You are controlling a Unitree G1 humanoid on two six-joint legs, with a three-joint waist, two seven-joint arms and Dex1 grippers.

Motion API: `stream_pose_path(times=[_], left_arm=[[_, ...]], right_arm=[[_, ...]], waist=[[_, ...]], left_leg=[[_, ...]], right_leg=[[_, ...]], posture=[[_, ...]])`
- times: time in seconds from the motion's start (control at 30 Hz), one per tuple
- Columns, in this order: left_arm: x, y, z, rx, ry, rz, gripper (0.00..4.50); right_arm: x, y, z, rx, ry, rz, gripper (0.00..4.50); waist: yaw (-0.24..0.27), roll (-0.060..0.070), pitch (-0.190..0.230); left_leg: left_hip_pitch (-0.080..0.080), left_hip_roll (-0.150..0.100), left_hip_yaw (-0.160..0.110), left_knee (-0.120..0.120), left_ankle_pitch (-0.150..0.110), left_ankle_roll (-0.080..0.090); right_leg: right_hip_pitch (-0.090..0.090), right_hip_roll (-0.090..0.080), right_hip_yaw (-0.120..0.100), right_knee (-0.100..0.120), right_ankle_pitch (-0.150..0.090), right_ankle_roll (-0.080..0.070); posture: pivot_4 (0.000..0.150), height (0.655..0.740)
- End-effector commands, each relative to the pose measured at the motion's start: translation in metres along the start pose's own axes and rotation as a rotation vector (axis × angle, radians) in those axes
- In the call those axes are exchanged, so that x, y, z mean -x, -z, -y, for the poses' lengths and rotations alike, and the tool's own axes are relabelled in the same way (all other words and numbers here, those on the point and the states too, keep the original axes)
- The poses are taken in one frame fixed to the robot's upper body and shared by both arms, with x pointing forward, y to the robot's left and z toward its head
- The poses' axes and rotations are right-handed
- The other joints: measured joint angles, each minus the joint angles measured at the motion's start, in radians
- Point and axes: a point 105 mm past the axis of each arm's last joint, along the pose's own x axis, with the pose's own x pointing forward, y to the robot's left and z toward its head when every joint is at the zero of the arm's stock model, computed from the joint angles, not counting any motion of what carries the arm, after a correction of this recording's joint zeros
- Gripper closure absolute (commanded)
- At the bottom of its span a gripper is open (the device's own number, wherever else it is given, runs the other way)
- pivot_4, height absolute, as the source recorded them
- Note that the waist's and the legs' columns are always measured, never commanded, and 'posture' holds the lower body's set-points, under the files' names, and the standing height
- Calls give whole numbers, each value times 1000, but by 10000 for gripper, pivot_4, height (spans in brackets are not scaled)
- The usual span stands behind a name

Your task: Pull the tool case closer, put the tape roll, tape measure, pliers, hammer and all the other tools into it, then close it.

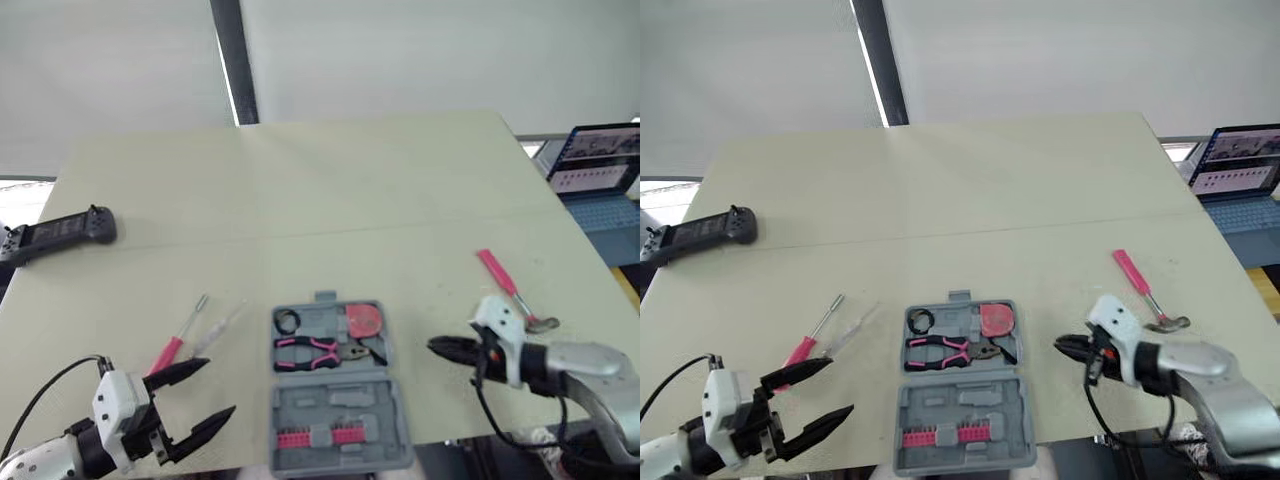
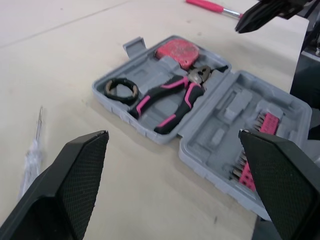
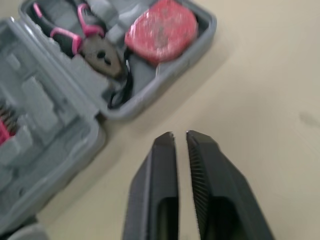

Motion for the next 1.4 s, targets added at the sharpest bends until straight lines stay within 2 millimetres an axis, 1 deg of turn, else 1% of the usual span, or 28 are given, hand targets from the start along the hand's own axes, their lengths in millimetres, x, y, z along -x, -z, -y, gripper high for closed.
stream_pose_path(times=[0.03, 0.1, 0.17, 0.23, 0.33, 0.53, 0.77, 0.83, 0.9, 0.93, 1.0, 1.03, 1.07, 1.17, 1.2, 1.23, 1.27, 1.3, 1.4], left_arm=[[14, 12, -4, 12, -40, -75, 0], [21, 18, -4, 4, -37, -102, 0], [26, 20, -3, -28, -25, -119, 0], [32, 21, -5, -99, -42, -142, 0], [39, 22, 0, -104, -58, -149, 0], [41, 20, 9, -100, -57, -146, 0], [35, 14, 11, -121, -42, -133, 0], [30, 13, 8, -94, -56, -148, 0], [23, 11, 6, -65, -50, -154, 0], [19, 9, 6, -61, -33, -150, 0], [11, 5, 5, -60, -9, -138, 5207], [9, 3, 5, -58, -5, -137, 8341], [6, 2, 5, -57, 5, -138, 12719], [-8, -3, 3, -69, 34, -128, 27679], [-12, -5, 3, -68, 42, -121, 33432], [-14, -5, 3, -64, 47, -117, 36821], [-16, -5, 4, -65, 56, -117, 42063], [-17, -5, 4, -65, 60, -117, 43635], [-22, -1, 1, -58, 52, -113, 43635]], right_arm=[[15, 0, 3, 24, 29, 41, 20652], [17, 10, 2, 13, 38, 31, 9496], [18, 14, -2, 2, 27, 33, 632], [18, 19, -6, -12, 17, 32, 204], [20, 27, -9, -24, 11, 21, 204], [25, 38, -19, -30, -31, -1, 204], [22, 39, -17, -27, -30, -1, 204], [20, 40, -15, -49, -25, -26, 204], [18, 36, -17, -53, -38, -40, 204], [17, 34, -17, -50, -43, -53, 2570], [12, 29, -18, -42, -56, -50, 8679], [11, 27, -18, -42, -60, -47, 13271], [9, 24, -19, -36, -66, -40, 17854], [-3, 15, -18, 3, -66, -29, 33106], [-6, 13, -18, 12, -67, -26, 38925], [-9, 12, -18, 12, -65, -32, 42389], [-12, 12, -17, 16, -64, -36, 45000], [-15, 11, -16, 20, -62, -39, 45000], [-22, 9, -16, 27, -57, -43, 45000]], waist=[[-1, -2, 1], [0, -3, 2], [1, -3, 2], [5, -3, 2], [6, -3, 2], [6, -5, 4], [5, -5, 4], [5, -5, 4], [6, -4, 4], [8, -4, 4], [9, -4, 4], [9, -4, 4], [10, -4, 4], [10, -4, 4], [10, -4, 4], [10, -3, 4], [9, -3, 4], [9, -3, 4], [10, -3, 4]], left_leg=[[3, 0, 1, 0, 0, 0], [5, 0, 1, 0, 0, 1], [4, 0, 0, 0, -1, 1], [4, 0, 0, -1, -1, 2], [3, 0, 0, 0, -2, 2], [4, 0, 0, 0, -2, 2], [4, 0, 0, 0, -2, 3], [4, 0, 0, 0, -2, 3], [4, 0, 0, 0, -2, 3], [5, 0, -1, 1, -2, 3], [5, 0, -1, 2, -2, 3], [5, 0, -2, 2, -2, 2], [5, 0, -2, 2, -2, 2], [6, 0, -2, 2, -2, 2], [5, 0, -2, 2, -2, 2], [5, 0, -2, 2, -2, 2], [5, 0, -2, 2, -2, 2], [5, 0, -2, 2, -2, 2], [5, 0, -3, 2, -2, 2]], right_leg=[[2, 0, 1, 0, 0, 0], [4, 0, 1, 0, 0, -1], [3, 0, 2, -1, 0, -1], [3, 0, 2, -2, -1, -2], [3, 0, 2, -3, -1, -2], [6, 0, 2, -3, 0, -2], [9, 0, 2, -4, -1, -2], [9, 0, 2, -4, -1, -2], [9, 0, 2, -4, -1, -2], [9, 0, 2, -3, 0, -2], [8, 0, 2, -3, 0, -2], [8, 0, 2, -3, 0, -2], [8, 0, 2, -3, 0, -1], [8, 0, 1, -2, 0, -1], [8, 0, 1, -2, 0, -1], [8, 0, 1, -2, 0, -1], [8, 0, 1, -2, 0, -1], [8, 0, 1, -2, 0, -1], [7, 0, 1, -2, 0, -1]], posture=[[1500, 7400], [1500, 7400], [1500, 7400], [1500, 7400], [1500, 7400], [1500, 7400], [1500, 7400], [1500, 7400], [1500, 7400], [1500, 7400], [1500, 7400], [1500, 7400], [1500, 7400], [1500, 7400], [1500, 7400], [1500, 7400], [1500, 7400], [1500, 7400], [1500, 7400]])
